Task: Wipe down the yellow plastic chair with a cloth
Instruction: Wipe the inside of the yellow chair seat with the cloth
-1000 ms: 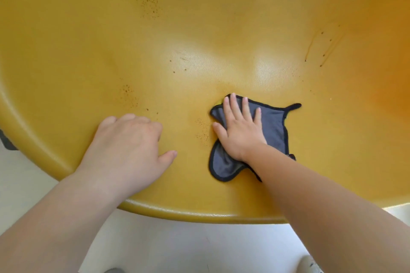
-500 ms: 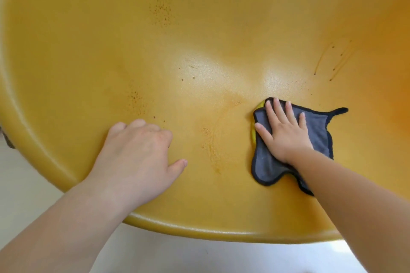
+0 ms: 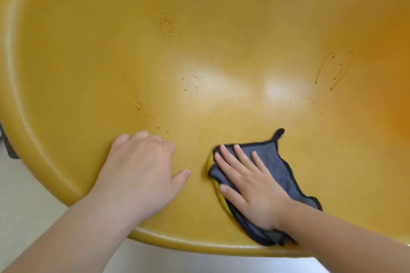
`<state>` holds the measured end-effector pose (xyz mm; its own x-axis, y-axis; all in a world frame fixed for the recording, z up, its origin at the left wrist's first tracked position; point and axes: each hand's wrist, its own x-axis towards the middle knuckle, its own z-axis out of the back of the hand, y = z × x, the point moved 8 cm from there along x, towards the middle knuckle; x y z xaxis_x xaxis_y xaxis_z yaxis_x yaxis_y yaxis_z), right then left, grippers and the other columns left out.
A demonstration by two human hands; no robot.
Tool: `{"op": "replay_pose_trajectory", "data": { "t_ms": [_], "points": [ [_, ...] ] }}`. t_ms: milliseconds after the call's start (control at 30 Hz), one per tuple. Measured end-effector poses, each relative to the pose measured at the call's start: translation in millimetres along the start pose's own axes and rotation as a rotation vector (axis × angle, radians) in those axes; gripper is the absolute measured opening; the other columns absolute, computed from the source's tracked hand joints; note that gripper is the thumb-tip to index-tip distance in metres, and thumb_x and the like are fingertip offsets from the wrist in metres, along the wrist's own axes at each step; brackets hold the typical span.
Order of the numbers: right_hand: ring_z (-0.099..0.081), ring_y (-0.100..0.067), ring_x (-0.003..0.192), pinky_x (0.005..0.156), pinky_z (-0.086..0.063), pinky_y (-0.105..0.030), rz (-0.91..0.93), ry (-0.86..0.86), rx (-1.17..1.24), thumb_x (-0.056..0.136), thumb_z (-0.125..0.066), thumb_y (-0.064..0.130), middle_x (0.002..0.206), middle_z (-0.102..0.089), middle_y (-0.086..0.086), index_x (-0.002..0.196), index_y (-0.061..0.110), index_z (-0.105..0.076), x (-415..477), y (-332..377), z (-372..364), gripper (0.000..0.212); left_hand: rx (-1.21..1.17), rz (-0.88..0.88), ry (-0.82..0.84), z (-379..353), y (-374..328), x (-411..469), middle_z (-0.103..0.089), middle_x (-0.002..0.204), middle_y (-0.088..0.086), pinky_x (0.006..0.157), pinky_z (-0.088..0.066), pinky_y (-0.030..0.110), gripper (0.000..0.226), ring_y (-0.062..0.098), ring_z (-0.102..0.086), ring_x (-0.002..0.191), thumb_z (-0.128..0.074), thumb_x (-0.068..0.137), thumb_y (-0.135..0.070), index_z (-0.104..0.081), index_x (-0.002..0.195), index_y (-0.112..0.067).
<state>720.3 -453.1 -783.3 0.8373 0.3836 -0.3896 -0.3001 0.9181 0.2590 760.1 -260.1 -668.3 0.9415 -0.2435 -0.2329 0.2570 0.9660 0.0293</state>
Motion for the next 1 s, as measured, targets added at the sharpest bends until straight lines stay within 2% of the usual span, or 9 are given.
{"op": "replay_pose_trajectory", "data": {
  "t_ms": [100, 233, 333, 400, 467, 567, 733, 833, 1000],
  "points": [
    [0.037, -0.009, 0.148, 0.125, 0.015, -0.046, -0.062, 0.018, -0.100, 0.087, 0.011, 0.080, 0.160, 0.035, 0.023, 0.153, 0.047, 0.027, -16.4, -54.2, 4.5, 0.075, -0.014, -0.008, 0.014, -1.1, 0.7, -1.7, -0.059, 0.091, -0.013, 0.090, -0.040, 0.036, 0.050, 0.014, -0.052, 0.101, -0.024, 0.084, -0.075, -0.050, 0.084, -0.032],
    [0.025, -0.016, 0.154, 0.126, 0.009, -0.050, -0.300, -0.150, -0.081, 0.088, 0.003, 0.083, 0.164, 0.028, 0.018, 0.157, 0.043, 0.019, 22.9, -109.5, 30.8, 0.082, 0.026, -0.035, 0.043, -0.7, -3.6, -1.0, -0.057, 0.099, -0.015, 0.095, -0.037, 0.035, 0.048, 0.013, -0.048, 0.108, -0.034, 0.087, -0.079, -0.048, 0.092, -0.034],
    [0.021, -0.025, 0.155, 0.125, 0.007, -0.056, -0.557, -0.254, -0.001, 0.092, -0.005, 0.081, 0.168, 0.024, 0.008, 0.161, 0.033, 0.016, 62.1, -118.3, 43.1, 0.087, 0.024, -0.036, 0.051, -3.7, -2.5, -1.4, -0.057, 0.101, -0.015, 0.096, -0.037, 0.035, 0.044, 0.012, -0.047, 0.110, -0.037, 0.089, -0.077, -0.047, 0.093, -0.034],
    [0.021, -0.032, 0.155, 0.123, 0.006, -0.062, -0.649, -0.284, 0.086, 0.091, -0.005, 0.082, 0.169, 0.023, 0.001, 0.162, 0.026, 0.015, 82.8, -101.2, 46.6, 0.092, 0.014, -0.031, 0.041, -3.7, -2.0, -1.6, -0.058, 0.103, -0.014, 0.097, -0.038, 0.035, 0.040, 0.013, -0.047, 0.111, -0.039, 0.090, -0.074, -0.046, 0.094, -0.034],
    [0.022, -0.034, 0.154, 0.122, 0.007, -0.063, -0.589, -0.288, 0.121, 0.091, -0.004, 0.082, 0.168, 0.025, -0.001, 0.161, 0.024, 0.016, 100.8, -66.4, 48.0, 0.093, 0.009, -0.033, 0.013, -0.5, -3.6, -2.8, -0.059, 0.104, -0.014, 0.096, -0.038, 0.035, 0.037, 0.014, -0.048, 0.111, -0.040, 0.091, -0.070, -0.048, 0.096, -0.035],
    [0.025, -0.029, 0.154, 0.123, 0.009, -0.060, -0.334, -0.243, 0.148, 0.097, -0.006, 0.074, 0.167, 0.027, 0.005, 0.161, 0.027, 0.017, 107.0, -1.7, 37.8, 0.083, -0.040, -0.028, -0.035, 5.1, -1.7, -6.0, -0.062, 0.102, -0.011, 0.091, -0.043, 0.036, 0.035, 0.017, -0.054, 0.106, -0.043, 0.091, -0.065, -0.054, 0.096, -0.032],
    [0.034, -0.013, 0.150, 0.125, 0.012, -0.049, 0.106, -0.079, 0.081, 0.097, 0.000, 0.069, 0.163, 0.030, 0.021, 0.159, 0.039, 0.019, 32.4, 45.6, 6.9, 0.072, -0.038, -0.130, -0.234, 29.9, 4.2, -18.9, -0.063, 0.077, -0.008, 0.070, -0.052, 0.043, 0.032, 0.025, -0.062, 0.083, -0.040, 0.082, -0.053, -0.058, 0.077, -0.028],
    [0.038, -0.008, 0.147, 0.125, 0.015, -0.047, 0.087, -0.014, -0.042, 0.091, 0.000, 0.080, 0.159, 0.035, 0.025, 0.153, 0.048, 0.024, 6.2, -2.3, 0.5, 0.074, -0.047, -0.096, -0.319, 43.3, 21.4, -20.0, -0.067, 0.086, -0.004, 0.076, -0.052, 0.046, 0.030, 0.029, -0.063, 0.089, -0.047, 0.084, -0.047, -0.064, 0.085, -0.022],
    [0.029, -0.017, 0.152, 0.126, 0.008, -0.055, -0.184, -0.157, -0.108, 0.077, 0.004, 0.096, 0.165, 0.029, 0.016, 0.155, 0.044, 0.024, 59.3, -82.6, 35.4, 0.096, -0.098, -0.059, -0.390, 53.5, 34.0, -28.7, -0.071, 0.094, 0.001, 0.074, -0.054, 0.047, 0.039, 0.033, -0.066, 0.088, -0.047, 0.086, -0.049, -0.069, 0.093, -0.018]
  ]
}}
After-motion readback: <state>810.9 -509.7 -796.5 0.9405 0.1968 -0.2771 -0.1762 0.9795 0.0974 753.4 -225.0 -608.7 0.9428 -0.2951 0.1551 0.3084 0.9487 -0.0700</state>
